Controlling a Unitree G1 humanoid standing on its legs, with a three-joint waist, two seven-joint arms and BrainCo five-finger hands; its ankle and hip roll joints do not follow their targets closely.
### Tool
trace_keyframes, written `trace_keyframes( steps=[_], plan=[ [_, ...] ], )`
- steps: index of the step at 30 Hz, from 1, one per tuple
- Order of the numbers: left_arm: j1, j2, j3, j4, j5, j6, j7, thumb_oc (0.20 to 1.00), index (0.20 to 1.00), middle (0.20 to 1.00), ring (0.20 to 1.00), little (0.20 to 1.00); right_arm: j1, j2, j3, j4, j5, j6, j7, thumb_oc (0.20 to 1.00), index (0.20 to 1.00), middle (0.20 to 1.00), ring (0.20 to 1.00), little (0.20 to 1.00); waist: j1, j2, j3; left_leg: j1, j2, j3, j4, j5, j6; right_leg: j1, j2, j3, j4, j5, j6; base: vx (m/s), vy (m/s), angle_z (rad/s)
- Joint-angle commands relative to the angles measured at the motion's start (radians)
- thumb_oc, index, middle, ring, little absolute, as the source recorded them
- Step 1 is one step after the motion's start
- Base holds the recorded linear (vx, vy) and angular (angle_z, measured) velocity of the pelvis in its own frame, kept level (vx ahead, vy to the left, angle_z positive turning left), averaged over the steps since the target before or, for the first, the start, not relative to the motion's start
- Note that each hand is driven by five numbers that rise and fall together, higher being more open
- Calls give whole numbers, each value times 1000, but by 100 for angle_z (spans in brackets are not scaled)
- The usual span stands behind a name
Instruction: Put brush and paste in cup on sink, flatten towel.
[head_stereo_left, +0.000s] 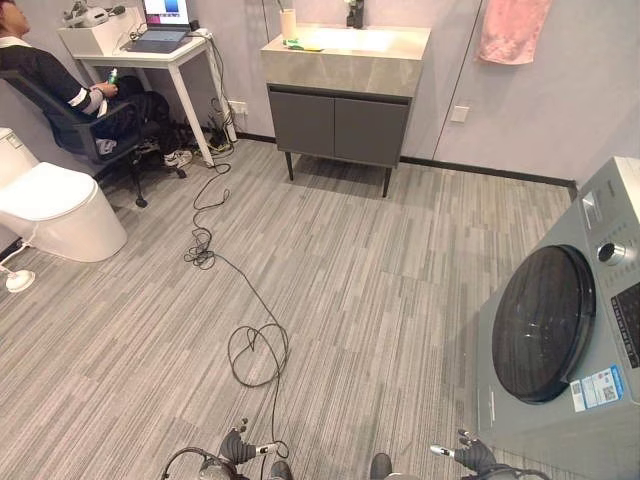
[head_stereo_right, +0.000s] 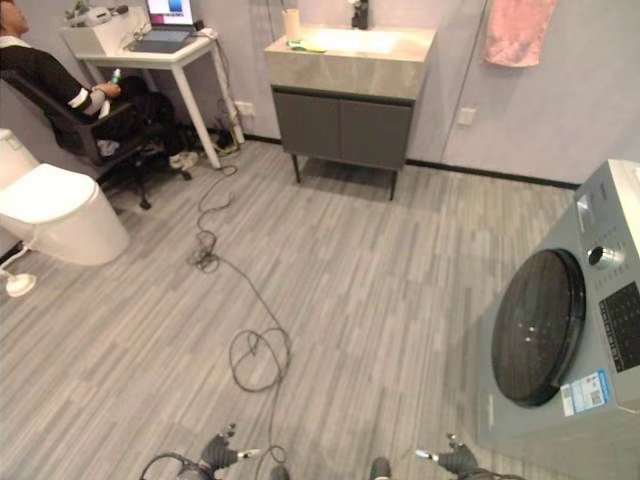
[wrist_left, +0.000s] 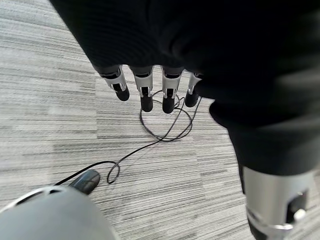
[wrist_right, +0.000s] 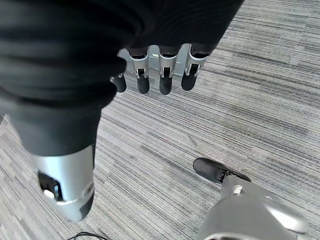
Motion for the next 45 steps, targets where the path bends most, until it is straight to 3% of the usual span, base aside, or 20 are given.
trace_keyframes(
  steps=[1, 7, 18, 24, 28, 34, 37, 39, 42, 44, 45],
  plan=[
    [-93, 34, -21, 5, -21, -28, 23, 1000, 1000, 1000, 1000, 1000, -95, 33, 26, -7, 0, -22, -4, 1000, 1000, 1000, 1000, 1000, 15, -41, 41, -16, -46, -13, 161, -100, 43, -68, -51, -5, 260, -100, 40, -37, 29, 6],
    [-142, 29, 5, 12, -80, -33, 65, 1000, 1000, 1000, 1000, 1000, -118, 40, 15, -59, 53, -35, -17, 1000, 1000, 1000, 1000, 1000, 17, -56, 87, -93, -33, -28, 352, -179, 57, -106, -97, -26, 406, -150, 35, -42, 17, 9],
    [-116, 0, 37, 69, -132, -41, 84, 1000, 1000, 1000, 1000, 1000, -106, 52, 31, -11, 35, -38, -31, 1000, 1000, 1000, 1000, 1000, 21, -50, 61, -43, -37, -24, 320, -174, 53, -55, -84, -34, 355, -146, 35, 46, 4, 1],
    [-100, -17, 59, 101, -174, -44, 72, 1000, 1000, 1000, 1000, 1000, -99, 57, 22, 7, 52, -38, -28, 1000, 1000, 1000, 1000, 1000, 23, -48, 39, -15, -44, -23, 265, -139, 46, -16, -70, -31, 268, -117, 36, 63, 18, -2],
    [-93, -25, 58, 122, -165, -41, 64, 1000, 1000, 1000, 1000, 1000, -91, 62, 24, 24, 45, -34, -26, 1000, 1000, 1000, 1000, 1000, 30, -47, 11, 7, -61, -25, 197, -108, 42, 26, -64, -21, 177, -81, 44, 70, 43, -2],
    [-96, -35, 37, 144, -125, -36, 56, 1000, 1000, 1000, 1000, 1000, -108, 68, 16, 52, 36, -27, -31, 1000, 1000, 1000, 1000, 1000, 33, -36, -13, 41, -98, -21, 113, -79, 49, 39, -78, -7, 142, -19, 69, 76, 110, -3],
    [-108, -26, 20, 133, -113, -34, 64, 1000, 1000, 1000, 1000, 1000, -125, 78, 0, 28, 97, -34, -39, 1000, 1000, 1000, 1000, 1000, 31, -24, -2, 61, -123, -27, 65, -71, 74, -26, -104, 33, 252, 39, 93, 51, 183, -3],
    [-115, -18, 11, 126, -108, -32, 64, 1000, 1000, 1000, 1000, 1000, -130, 77, 4, 9, 96, -35, -49, 1000, 1000, 1000, 1000, 1000, 23, -17, 12, 74, -144, -40, 34, -70, 98, -86, -120, 77, 372, 126, 107, 64, 201, -17],
    [-117, -7, 7, 119, -91, -29, 64, 1000, 1000, 1000, 1000, 1000, -128, 67, 29, -75, 59, -39, -56, 1000, 1000, 1000, 1000, 1000, 3, 4, 41, 95, -138, -54, 7, -51, 107, -170, -96, 103, 484, 153, 106, 115, 137, 0],
    [-110, -2, 13, 129, -80, -23, 55, 1000, 1000, 1000, 1000, 1000, -112, 53, 50, -150, 36, -41, -52, 1000, 1000, 1000, 1000, 1000, -23, 7, 42, 109, -142, -63, -21, -40, 99, -230, -20, 129, 435, 96, 90, 242, 46, 9],
    [-111, 0, 21, 142, -80, -21, 56, 1000, 1000, 1000, 1000, 1000, -109, 53, 45, -171, 61, -43, -52, 1000, 1000, 1000, 1000, 1000, -28, 2, 42, 124, -148, -58, -40, -43, 90, -241, -20, 114, 348, 91, 89, 342, -40, -9]
  ],
)
